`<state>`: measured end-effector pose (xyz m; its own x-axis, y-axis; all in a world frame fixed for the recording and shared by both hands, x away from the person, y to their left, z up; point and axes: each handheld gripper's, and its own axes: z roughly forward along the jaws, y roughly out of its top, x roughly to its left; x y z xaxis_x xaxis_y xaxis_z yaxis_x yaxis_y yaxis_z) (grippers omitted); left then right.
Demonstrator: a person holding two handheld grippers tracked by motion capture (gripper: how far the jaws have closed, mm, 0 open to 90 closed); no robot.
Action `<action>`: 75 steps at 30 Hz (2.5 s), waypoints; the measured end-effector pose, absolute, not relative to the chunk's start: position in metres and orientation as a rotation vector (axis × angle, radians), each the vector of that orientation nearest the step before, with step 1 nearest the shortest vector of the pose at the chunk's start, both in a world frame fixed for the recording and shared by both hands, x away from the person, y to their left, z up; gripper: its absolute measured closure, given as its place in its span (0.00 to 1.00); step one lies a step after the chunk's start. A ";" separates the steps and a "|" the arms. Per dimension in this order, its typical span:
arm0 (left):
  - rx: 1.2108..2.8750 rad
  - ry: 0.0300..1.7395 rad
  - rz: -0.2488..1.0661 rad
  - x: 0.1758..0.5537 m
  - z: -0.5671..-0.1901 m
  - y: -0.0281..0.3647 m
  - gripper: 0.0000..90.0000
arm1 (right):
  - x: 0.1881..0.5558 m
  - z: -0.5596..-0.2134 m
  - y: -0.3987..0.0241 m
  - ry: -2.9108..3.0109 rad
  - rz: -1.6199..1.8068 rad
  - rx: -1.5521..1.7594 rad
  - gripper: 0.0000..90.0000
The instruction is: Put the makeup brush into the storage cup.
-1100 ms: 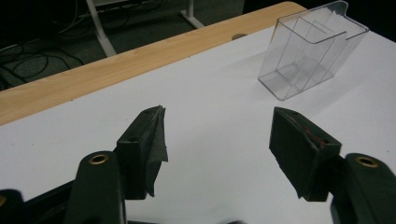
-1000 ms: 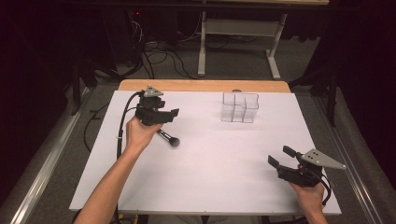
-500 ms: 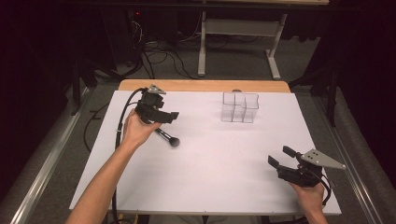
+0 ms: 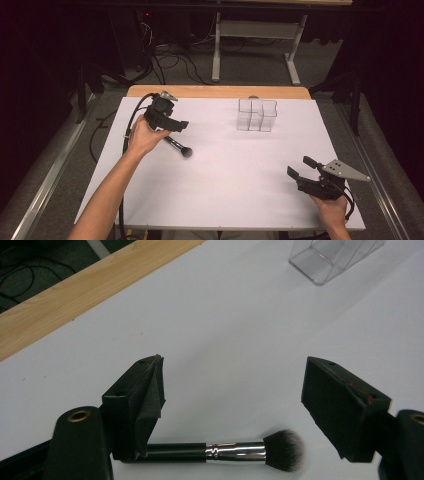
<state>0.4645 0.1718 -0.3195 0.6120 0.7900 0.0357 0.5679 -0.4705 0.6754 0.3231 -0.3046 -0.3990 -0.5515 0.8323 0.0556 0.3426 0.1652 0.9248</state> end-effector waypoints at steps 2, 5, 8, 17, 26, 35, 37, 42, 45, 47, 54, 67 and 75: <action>2.227 1.070 0.461 0.465 -0.320 0.171 0.29 | 0.323 -0.399 -0.305 1.977 1.371 1.111 0.31; 2.230 1.083 0.460 0.466 -0.319 0.171 0.26 | 0.322 -0.399 -0.303 1.981 1.369 1.105 0.31; 2.253 1.091 0.460 0.468 -0.320 0.171 0.25 | 0.322 -0.399 -0.304 1.974 1.366 1.106 0.32; 2.326 1.091 0.432 0.475 -0.324 0.176 0.25 | 0.321 -0.398 -0.305 1.956 1.369 1.112 0.32; 2.385 1.073 0.415 0.478 -0.330 0.175 0.24 | 0.322 -0.398 -0.305 1.961 1.363 1.115 0.32; 2.400 1.067 0.400 0.480 -0.335 0.176 0.24 | 0.322 -0.398 -0.305 1.958 1.363 1.116 0.32; 2.412 1.064 0.395 0.479 -0.337 0.176 0.23 | 0.321 -0.398 -0.305 1.961 1.361 1.117 0.32; 2.430 1.067 0.387 0.479 -0.341 0.176 0.25 | 0.322 -0.399 -0.304 1.967 1.359 1.112 0.32; 2.445 1.063 0.381 0.481 -0.343 0.177 0.25 | 0.322 -0.399 -0.305 1.964 1.362 1.115 0.32; 2.452 1.060 0.376 0.481 -0.345 0.176 0.25 | 0.322 -0.399 -0.305 1.965 1.362 1.114 0.32; 2.482 1.048 0.375 0.482 -0.353 0.176 0.26 | 0.322 -0.400 -0.303 1.973 1.354 1.113 0.32; 2.539 1.029 0.367 0.483 -0.363 0.176 0.26 | 0.323 -0.400 -0.305 1.971 1.358 1.115 0.32; 2.567 1.013 0.335 0.483 -0.370 0.174 0.24 | 0.323 -0.400 -0.304 1.977 1.358 1.109 0.33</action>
